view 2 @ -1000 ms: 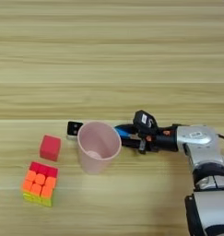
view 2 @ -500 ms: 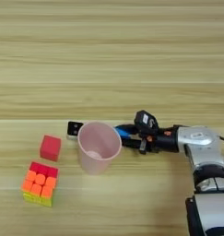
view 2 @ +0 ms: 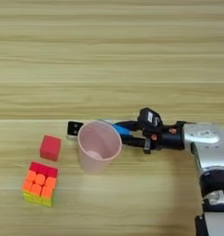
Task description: Move the objects on the table
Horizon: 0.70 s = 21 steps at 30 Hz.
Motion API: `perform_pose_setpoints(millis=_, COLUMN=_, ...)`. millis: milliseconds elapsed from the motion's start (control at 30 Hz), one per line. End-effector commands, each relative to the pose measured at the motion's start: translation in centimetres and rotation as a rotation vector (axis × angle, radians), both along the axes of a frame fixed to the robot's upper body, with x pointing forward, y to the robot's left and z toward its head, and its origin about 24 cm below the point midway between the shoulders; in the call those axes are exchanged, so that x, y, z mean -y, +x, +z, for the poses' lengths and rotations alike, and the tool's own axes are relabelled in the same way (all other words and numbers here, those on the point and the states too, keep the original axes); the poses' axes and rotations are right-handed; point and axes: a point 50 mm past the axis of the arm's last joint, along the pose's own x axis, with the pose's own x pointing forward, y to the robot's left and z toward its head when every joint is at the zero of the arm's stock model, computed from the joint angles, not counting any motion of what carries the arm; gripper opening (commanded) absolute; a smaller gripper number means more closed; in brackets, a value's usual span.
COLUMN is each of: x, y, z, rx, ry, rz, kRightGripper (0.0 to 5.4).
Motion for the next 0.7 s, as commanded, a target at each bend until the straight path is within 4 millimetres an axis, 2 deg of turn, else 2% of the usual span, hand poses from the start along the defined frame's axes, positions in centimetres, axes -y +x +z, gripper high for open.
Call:
perform_pose_setpoints(millis=33, x=1.0, y=1.2, z=4.4, rx=0.159, ry=-0.023, rz=-0.031, kRightGripper=1.42)
perform_pose_setpoints(millis=700, x=-0.4, y=-0.7, z=10.0, rx=0.358, ry=0.015, rz=0.059, kRightGripper=1.42)
